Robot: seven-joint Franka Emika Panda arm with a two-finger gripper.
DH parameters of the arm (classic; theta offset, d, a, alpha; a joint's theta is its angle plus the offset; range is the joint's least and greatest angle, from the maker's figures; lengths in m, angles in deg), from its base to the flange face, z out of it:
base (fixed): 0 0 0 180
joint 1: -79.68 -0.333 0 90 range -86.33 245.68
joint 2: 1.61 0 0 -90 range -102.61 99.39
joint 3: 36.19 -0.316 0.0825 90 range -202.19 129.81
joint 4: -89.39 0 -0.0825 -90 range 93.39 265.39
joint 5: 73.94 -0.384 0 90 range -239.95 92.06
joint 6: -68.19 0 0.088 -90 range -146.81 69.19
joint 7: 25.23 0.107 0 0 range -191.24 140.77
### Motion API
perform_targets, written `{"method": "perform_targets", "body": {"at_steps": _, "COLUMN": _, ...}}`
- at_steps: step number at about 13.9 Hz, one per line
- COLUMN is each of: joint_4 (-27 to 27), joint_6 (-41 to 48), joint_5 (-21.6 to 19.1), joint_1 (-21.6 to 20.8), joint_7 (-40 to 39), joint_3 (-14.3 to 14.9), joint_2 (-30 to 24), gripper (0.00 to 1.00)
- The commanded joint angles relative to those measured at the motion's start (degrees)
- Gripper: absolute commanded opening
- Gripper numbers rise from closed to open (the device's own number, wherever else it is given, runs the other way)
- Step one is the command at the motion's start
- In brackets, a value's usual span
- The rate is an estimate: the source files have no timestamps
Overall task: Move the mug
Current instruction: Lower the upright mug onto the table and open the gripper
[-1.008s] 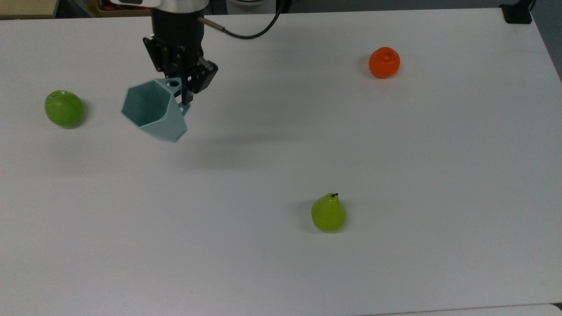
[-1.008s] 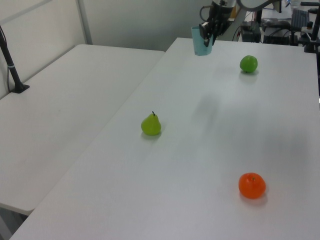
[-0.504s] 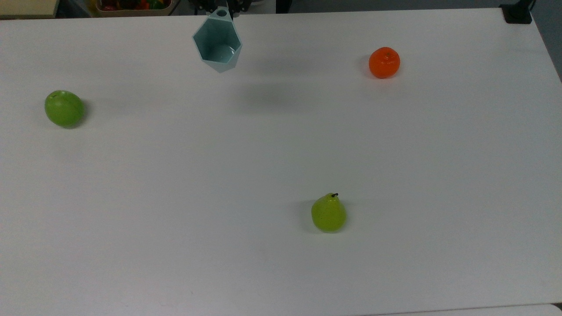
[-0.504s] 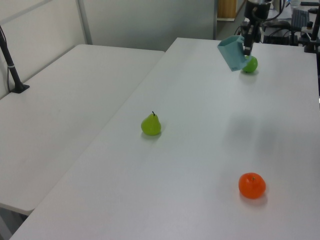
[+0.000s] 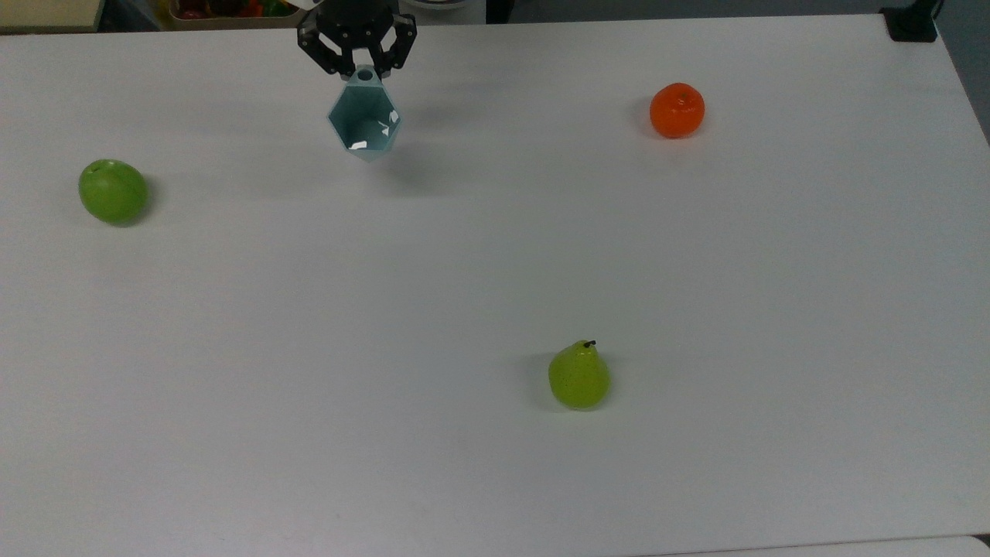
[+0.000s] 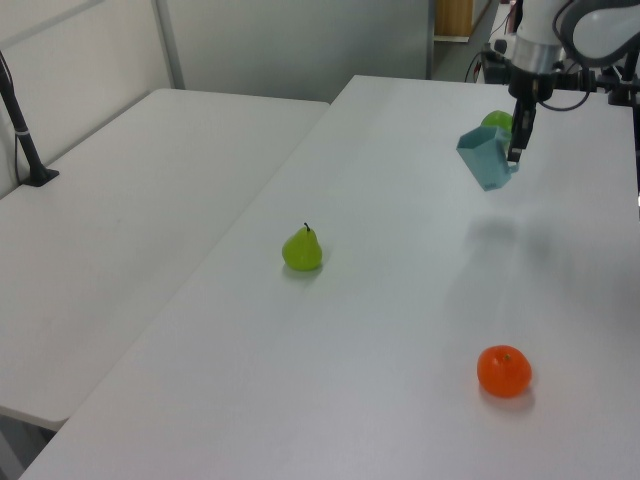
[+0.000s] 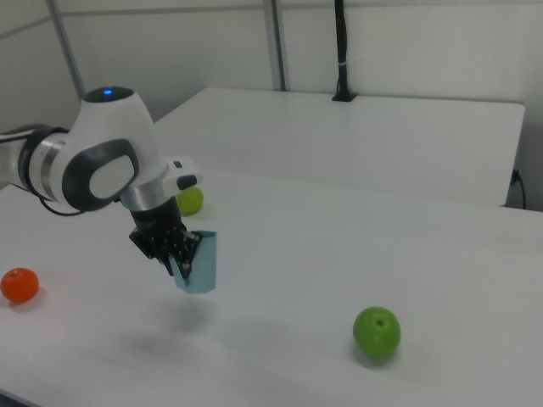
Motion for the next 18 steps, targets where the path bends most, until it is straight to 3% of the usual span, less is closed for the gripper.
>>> {"method": "perform_targets", "body": {"at_steps": 1, "joint_4": 2.19, "joint_6": -5.29, "joint_5": -0.97, "joint_1": 0.49, "joint_7": -3.79, "joint_3": 0.47, "joint_2": 2.99, "gripper": 0.02}}
{"method": "perform_targets", "body": {"at_steps": 7, "joint_4": 5.97, "joint_6": -14.00, "joint_5": -0.97, "joint_1": 1.19, "joint_7": -4.41, "joint_3": 0.47, "joint_2": 6.17, "gripper": 0.03}}
{"method": "perform_targets", "body": {"at_steps": 9, "joint_4": 7.81, "joint_6": -13.57, "joint_5": -0.97, "joint_1": 1.19, "joint_7": -4.50, "joint_3": 0.56, "joint_2": 6.25, "gripper": 0.10}}
{"method": "perform_targets", "body": {"at_steps": 10, "joint_4": 7.99, "joint_6": -12.87, "joint_5": -0.97, "joint_1": 1.72, "joint_7": -4.59, "joint_3": 0.56, "joint_2": 6.43, "gripper": 0.27}}
{"method": "perform_targets", "body": {"at_steps": 15, "joint_4": 7.38, "joint_6": -9.98, "joint_5": -0.97, "joint_1": 1.81, "joint_7": -4.41, "joint_3": 0.56, "joint_2": 5.82, "gripper": 0.74}}
{"method": "perform_targets", "body": {"at_steps": 17, "joint_4": 5.46, "joint_6": -4.72, "joint_5": -0.97, "joint_1": 1.63, "joint_7": -3.89, "joint_3": 0.56, "joint_2": 4.85, "gripper": 0.99}}
{"method": "perform_targets", "body": {"at_steps": 18, "joint_4": 2.49, "joint_6": 0.27, "joint_5": -0.97, "joint_1": 1.20, "joint_7": -3.88, "joint_3": 0.56, "joint_2": 4.76, "gripper": 1.00}}
